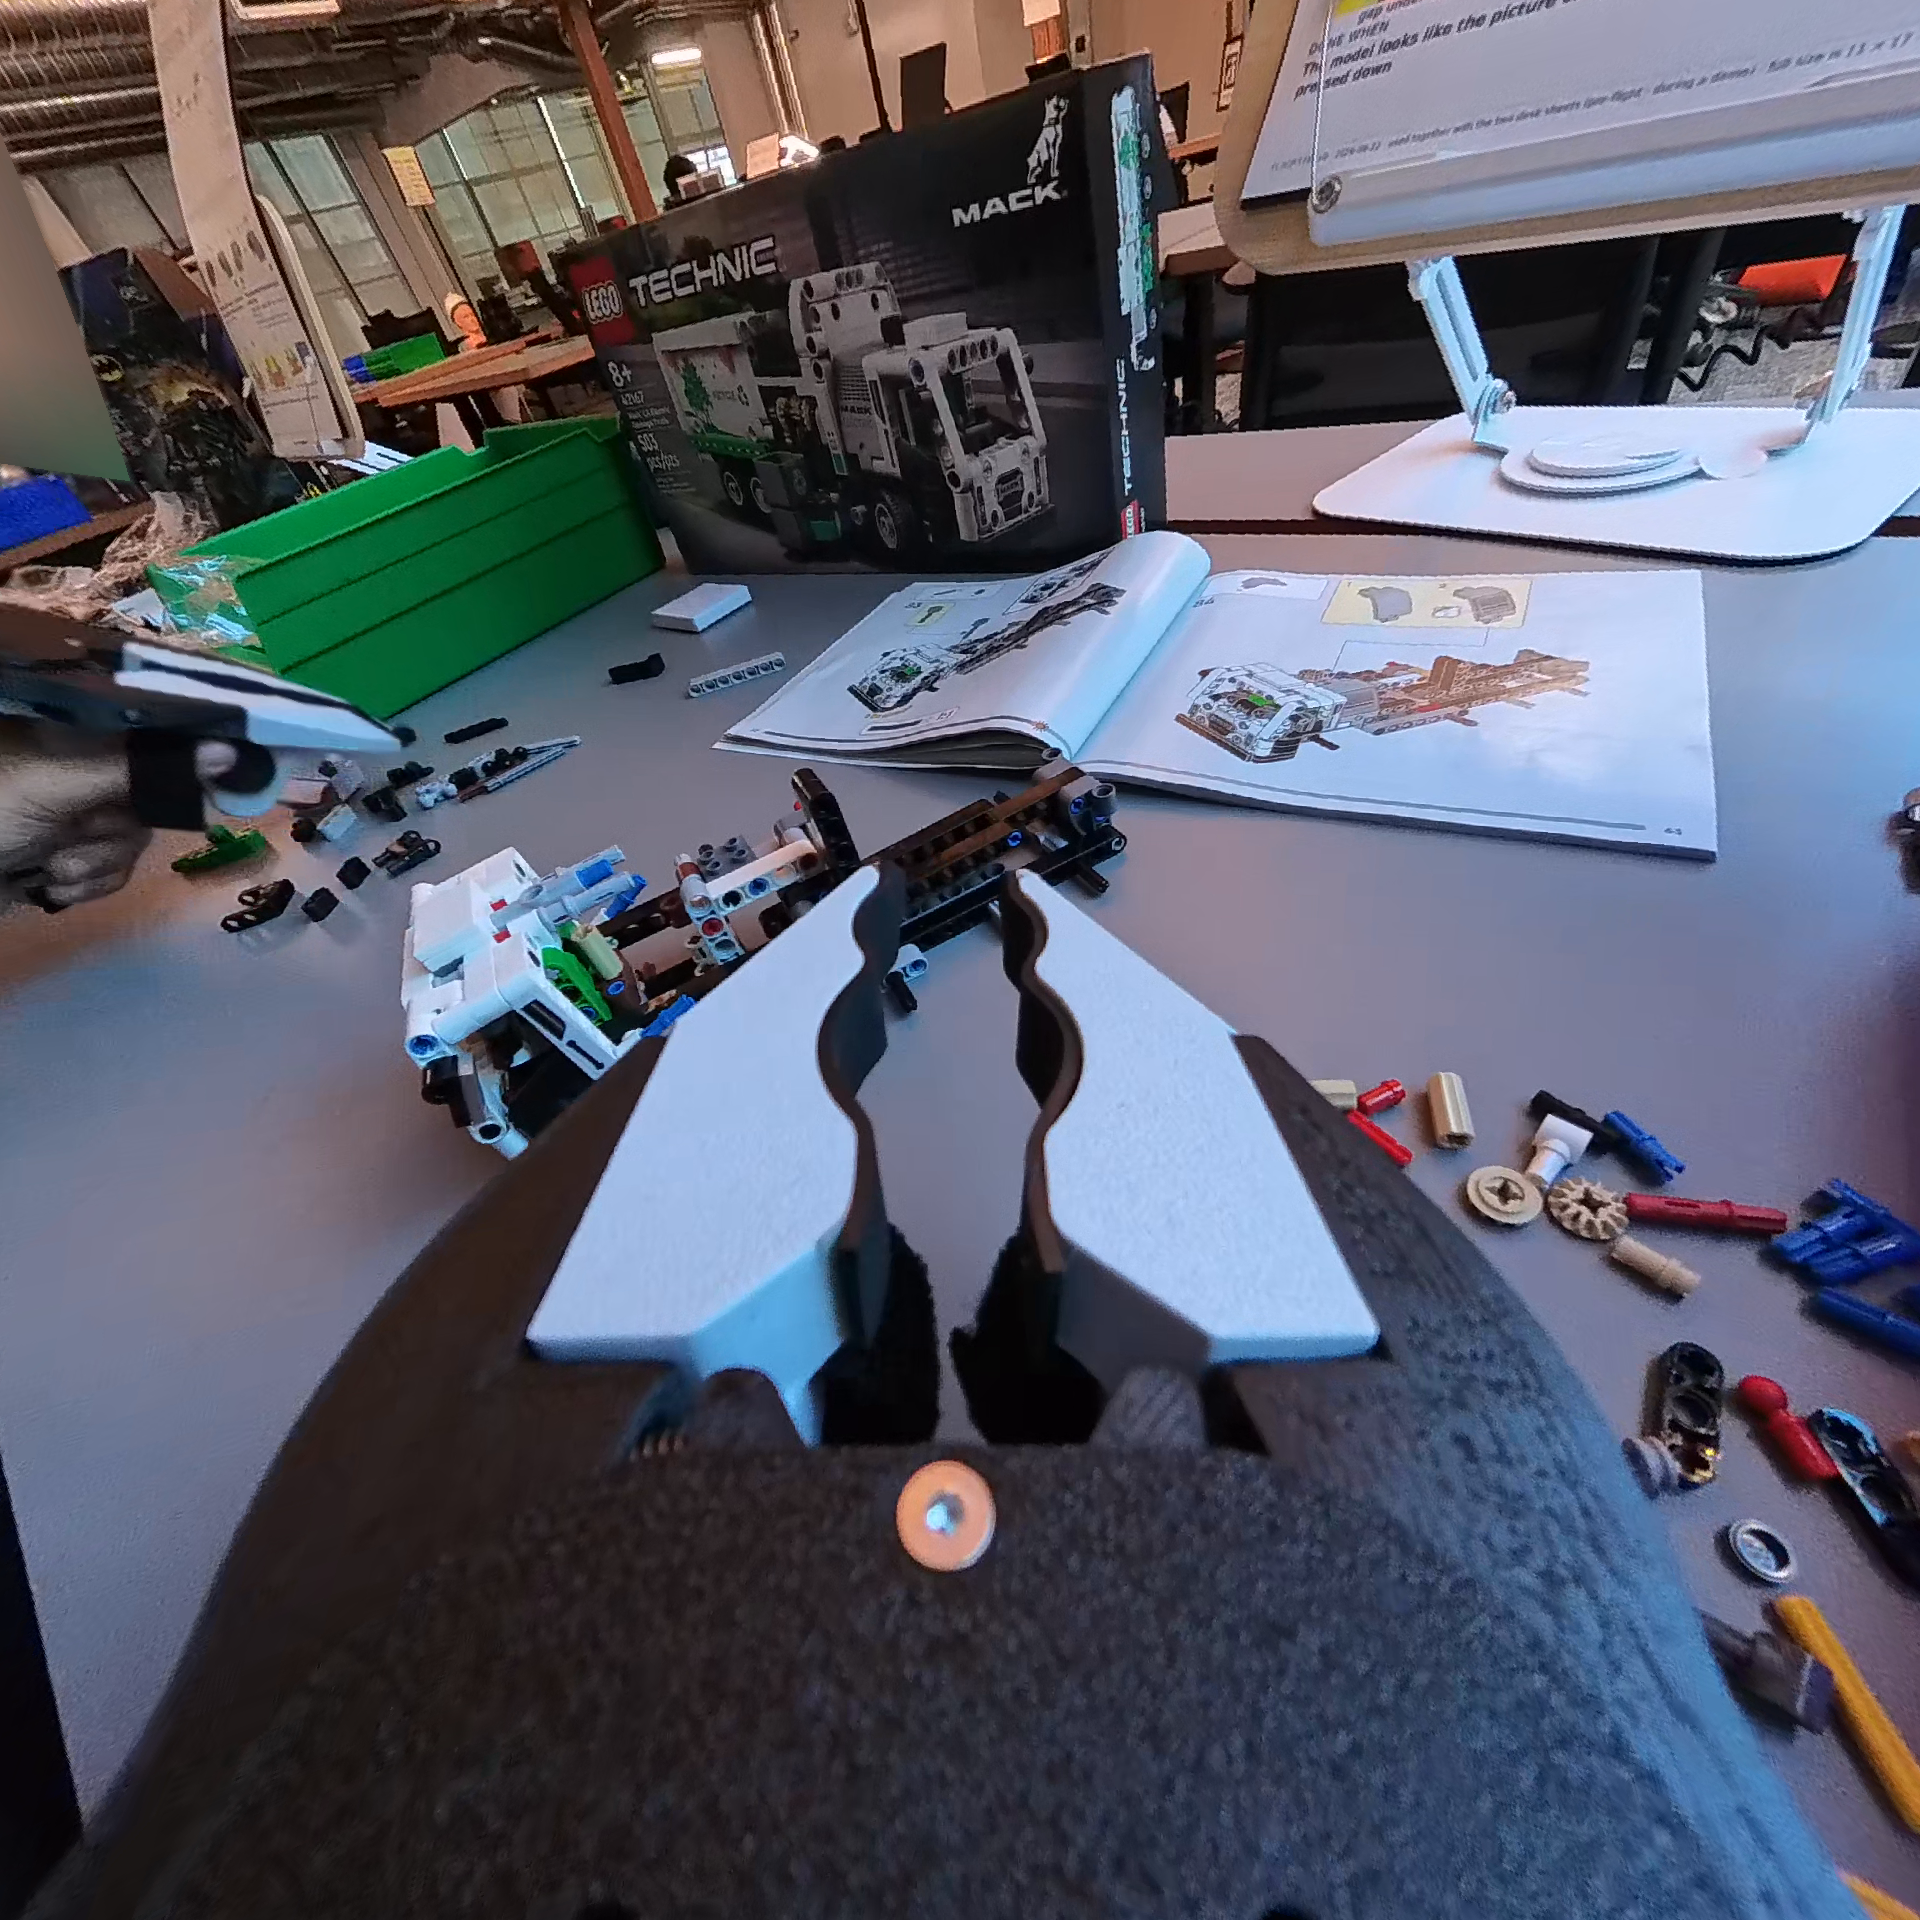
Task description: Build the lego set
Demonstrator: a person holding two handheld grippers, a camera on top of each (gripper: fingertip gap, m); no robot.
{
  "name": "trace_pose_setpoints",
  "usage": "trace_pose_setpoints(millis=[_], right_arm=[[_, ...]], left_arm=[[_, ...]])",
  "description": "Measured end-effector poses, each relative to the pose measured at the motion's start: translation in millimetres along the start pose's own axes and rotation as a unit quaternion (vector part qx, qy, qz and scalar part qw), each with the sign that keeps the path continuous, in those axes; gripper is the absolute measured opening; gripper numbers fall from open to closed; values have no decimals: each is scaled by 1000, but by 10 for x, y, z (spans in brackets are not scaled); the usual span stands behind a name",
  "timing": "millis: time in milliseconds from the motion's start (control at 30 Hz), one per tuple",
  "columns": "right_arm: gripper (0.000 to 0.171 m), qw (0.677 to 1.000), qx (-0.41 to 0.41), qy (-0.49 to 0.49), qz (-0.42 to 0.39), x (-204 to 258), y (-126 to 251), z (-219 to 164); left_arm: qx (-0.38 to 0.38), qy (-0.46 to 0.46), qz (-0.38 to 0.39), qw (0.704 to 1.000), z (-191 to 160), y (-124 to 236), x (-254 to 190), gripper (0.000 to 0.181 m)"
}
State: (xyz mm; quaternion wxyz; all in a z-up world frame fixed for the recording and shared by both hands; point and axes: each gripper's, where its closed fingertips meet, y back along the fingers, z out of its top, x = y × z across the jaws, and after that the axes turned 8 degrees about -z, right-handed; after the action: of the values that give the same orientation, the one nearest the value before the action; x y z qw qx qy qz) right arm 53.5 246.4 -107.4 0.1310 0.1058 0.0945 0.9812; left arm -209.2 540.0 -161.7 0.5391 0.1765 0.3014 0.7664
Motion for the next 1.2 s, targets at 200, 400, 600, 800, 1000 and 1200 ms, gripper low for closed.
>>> trace_pose_setpoints(millis=[200,400,600,800,1000,1200], right_arm=[[18,1000,1,4,1,11,-1,-3],[18,1000,2,3,4,14,-1,-5],[18,1000,1,4,6,22,1,-4],[18,1000,0,3,7,25,5,-2],[18,1000,0,4,6,24,4,-2],[18,1000,-1,2,6,21,6,0]], left_arm=[[-40,-127,-213,968,121,213,-1221,10],[45,-180,-281,942,-379,95,-2036,10],[59,-197,-281,937,-457,17,-2145,10],[68,-211,-276,935,-487,-24,-2161,11],[65,-209,-280,935,-471,-55,-2196,11],[59,-209,-293,931,-445,-63,-2246,19]])
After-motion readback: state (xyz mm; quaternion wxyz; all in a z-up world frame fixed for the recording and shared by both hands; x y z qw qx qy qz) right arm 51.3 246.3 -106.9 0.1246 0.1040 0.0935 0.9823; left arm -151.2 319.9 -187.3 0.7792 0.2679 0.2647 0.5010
